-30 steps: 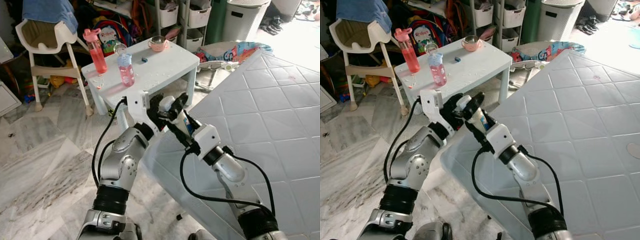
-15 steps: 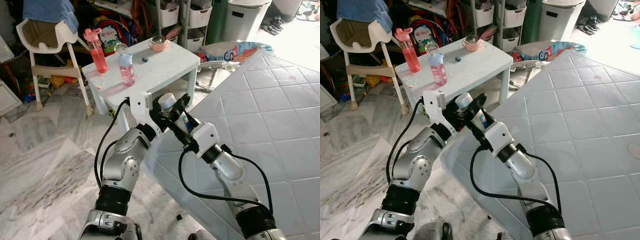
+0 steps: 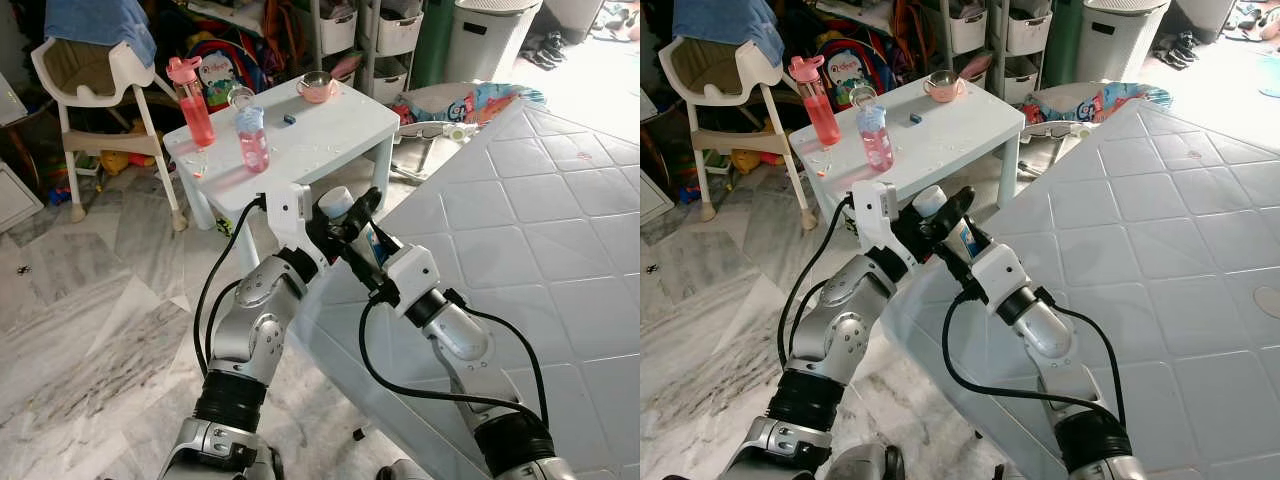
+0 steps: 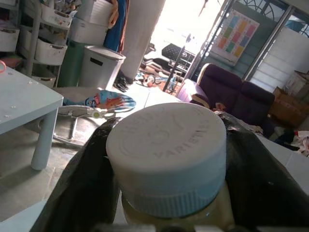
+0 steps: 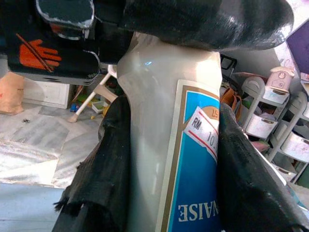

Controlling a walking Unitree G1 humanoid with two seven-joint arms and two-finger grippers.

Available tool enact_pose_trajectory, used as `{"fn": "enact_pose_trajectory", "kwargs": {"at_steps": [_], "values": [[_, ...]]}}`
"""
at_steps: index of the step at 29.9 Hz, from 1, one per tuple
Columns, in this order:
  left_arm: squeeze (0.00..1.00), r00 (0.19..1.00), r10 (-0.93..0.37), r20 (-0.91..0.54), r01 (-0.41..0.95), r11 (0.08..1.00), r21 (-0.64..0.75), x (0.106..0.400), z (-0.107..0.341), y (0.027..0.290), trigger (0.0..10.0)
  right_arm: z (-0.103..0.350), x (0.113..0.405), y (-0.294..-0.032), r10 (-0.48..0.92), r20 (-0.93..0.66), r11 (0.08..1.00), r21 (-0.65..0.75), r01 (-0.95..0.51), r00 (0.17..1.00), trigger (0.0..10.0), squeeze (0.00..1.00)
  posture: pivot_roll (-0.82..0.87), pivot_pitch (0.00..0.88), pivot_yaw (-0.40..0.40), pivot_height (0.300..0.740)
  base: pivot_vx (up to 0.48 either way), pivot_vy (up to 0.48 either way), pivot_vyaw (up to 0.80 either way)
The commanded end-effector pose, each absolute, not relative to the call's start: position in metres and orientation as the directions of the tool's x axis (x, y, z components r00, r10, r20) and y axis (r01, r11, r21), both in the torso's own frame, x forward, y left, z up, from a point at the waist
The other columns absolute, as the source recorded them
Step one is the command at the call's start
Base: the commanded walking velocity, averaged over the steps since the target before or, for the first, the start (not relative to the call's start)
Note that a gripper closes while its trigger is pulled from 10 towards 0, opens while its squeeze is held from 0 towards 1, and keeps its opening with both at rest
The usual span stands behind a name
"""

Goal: Restocking fridge

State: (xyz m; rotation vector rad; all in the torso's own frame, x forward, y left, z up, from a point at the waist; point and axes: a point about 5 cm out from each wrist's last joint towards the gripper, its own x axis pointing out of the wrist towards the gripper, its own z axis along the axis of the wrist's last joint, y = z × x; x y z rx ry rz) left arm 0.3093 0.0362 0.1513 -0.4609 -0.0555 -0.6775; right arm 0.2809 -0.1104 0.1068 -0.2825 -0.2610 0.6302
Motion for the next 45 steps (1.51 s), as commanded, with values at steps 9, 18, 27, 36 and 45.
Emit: {"fn": "enact_pose_trajectory", "kwargs": {"at_steps": [9, 18, 27, 36, 45], "values": [[0.0, 0.839, -0.533, 0.107, 0.529, 0.754, -0.389, 0.314, 0.134, 0.05, 0.0, 0.128, 0.285, -0.103, 0.614, 0.253, 0.775, -0.375, -0.509, 0.748, 10.0, 0.0, -0.01, 0.026, 0.07, 0.74, 0.0, 0.0, 0.0], [0.0, 0.866, -0.488, 0.104, 0.488, 0.786, -0.379, 0.317, 0.134, 0.056, 0.0, 0.128, 0.286, -0.102, 0.621, 0.251, 0.773, -0.353, -0.527, 0.742, 10.0, 0.0, -0.01, 0.027, 0.069, 0.74, 0.0, 0.0, 0.0], [0.0, 0.913, -0.397, 0.099, 0.405, 0.845, -0.348, 0.325, 0.135, 0.072, 0.0, 0.145, 0.28, -0.094, 0.72, 0.257, 0.682, -0.434, -0.588, 0.645, 10.0, 1.0, 0.0, 0.018, 0.062, 0.74, 0.0, 0.0, 0.0], [0.0, 0.961, -0.243, 0.135, 0.271, 0.924, -0.271, 0.337, 0.145, 0.098, 0.0, 0.146, 0.274, -0.103, 0.734, 0.239, 0.658, -0.481, -0.579, 0.636, 10.0, 1.0, 0.0, 0.008, 0.059, 0.74, 0.0, 0.0, 0.0], [0.0, 0.974, -0.17, 0.147, 0.198, 0.959, -0.204, 0.341, 0.146, 0.114, 0.0, 0.142, 0.272, -0.119, 0.652, 0.241, 0.737, -0.422, -0.528, 0.719, 10.0, 1.0, -0.01, 0.001, 0.062, 0.74, 0.0, 0.0, 0.0]]}}
